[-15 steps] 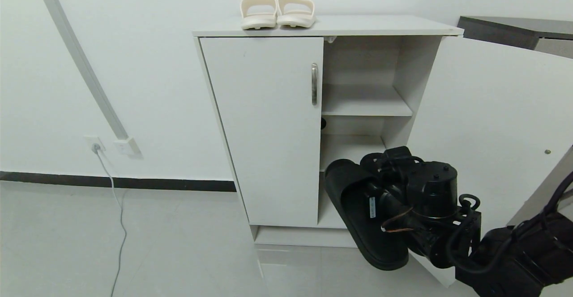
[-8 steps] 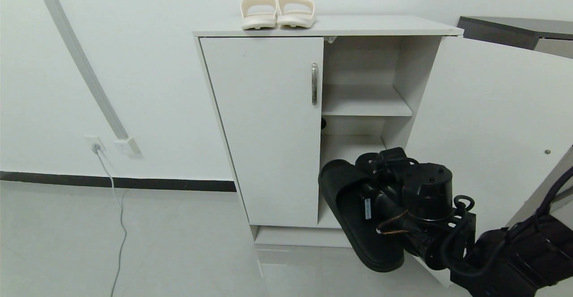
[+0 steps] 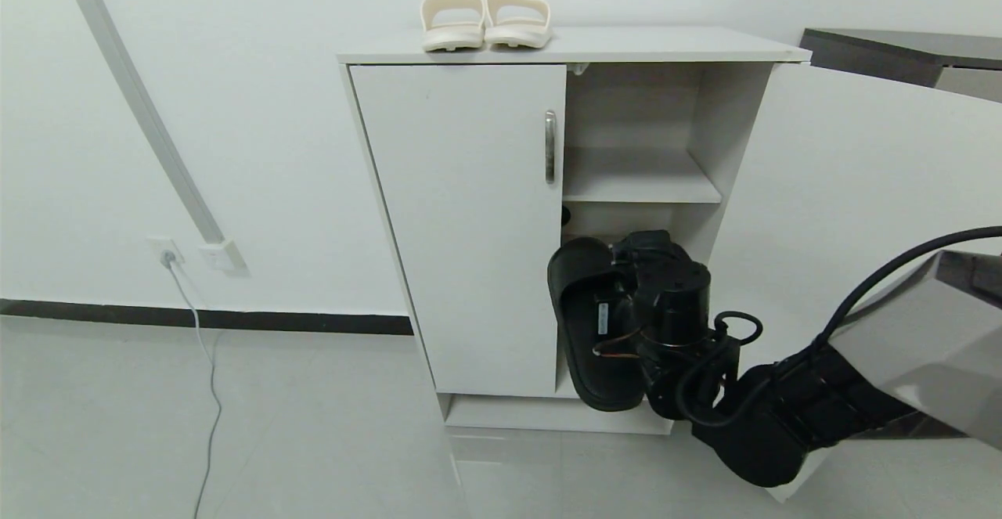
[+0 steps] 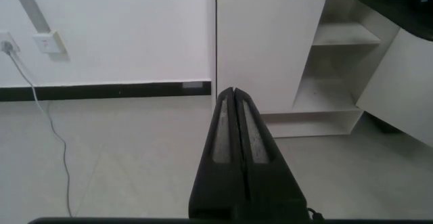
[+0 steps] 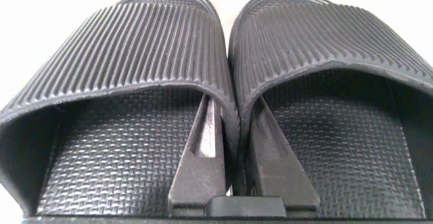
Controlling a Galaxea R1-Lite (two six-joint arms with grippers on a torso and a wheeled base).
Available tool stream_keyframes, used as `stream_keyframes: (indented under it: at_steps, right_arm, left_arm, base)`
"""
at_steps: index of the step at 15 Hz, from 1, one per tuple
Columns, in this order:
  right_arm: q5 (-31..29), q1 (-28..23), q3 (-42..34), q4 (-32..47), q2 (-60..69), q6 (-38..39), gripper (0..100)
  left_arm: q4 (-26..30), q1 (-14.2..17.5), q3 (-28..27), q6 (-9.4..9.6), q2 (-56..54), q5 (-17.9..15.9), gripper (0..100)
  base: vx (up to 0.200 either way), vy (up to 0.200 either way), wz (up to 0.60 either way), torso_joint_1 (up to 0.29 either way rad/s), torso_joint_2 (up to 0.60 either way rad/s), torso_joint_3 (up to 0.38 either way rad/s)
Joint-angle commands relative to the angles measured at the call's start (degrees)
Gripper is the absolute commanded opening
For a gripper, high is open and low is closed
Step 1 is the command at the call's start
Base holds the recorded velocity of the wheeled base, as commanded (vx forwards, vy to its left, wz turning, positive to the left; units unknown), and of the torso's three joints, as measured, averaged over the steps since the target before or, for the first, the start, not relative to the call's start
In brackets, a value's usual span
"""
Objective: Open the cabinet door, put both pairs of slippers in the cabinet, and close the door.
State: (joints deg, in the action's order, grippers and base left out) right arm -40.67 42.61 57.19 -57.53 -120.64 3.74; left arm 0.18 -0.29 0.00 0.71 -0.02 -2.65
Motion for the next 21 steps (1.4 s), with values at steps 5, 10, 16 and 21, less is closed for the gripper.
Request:
stream_keyframes:
  at_steps: [5, 10, 16, 21]
  right_arm:
    - [-0.64, -0.59, 3.19, 0.57, -6.10, 0.74, 0]
    - [-0.73, -1.65, 4.69, 0.22, -10.06, 1.09, 0]
    - [1.38, -2.09, 5.48, -3.12, -13.92, 1.62, 0]
    - [1.38, -2.53, 6.62, -3.47, -16.38, 1.71, 0]
  left_arm:
    - [-0.01, 0.03, 0.00, 0.00, 0.11, 0.01, 0]
    - [-0.01, 0.03, 0.00, -0.18, 0.11, 0.01, 0]
    - [-0.01, 0.12, 0.00, -0.18, 0.11, 0.01, 0]
    - [-0.01, 0.03, 0.00, -0.09, 0.11, 0.01, 0]
  base:
    - [0.000, -0.160, 0.00, 0.001, 0.00, 0.000]
    - [0.000, -0.080, 0.00, 0.002, 0.00, 0.000]
    - [0.000, 0.000, 0.00, 0.000, 0.00, 0.000]
    - [0.000, 0.000, 0.00, 0.000, 0.00, 0.000]
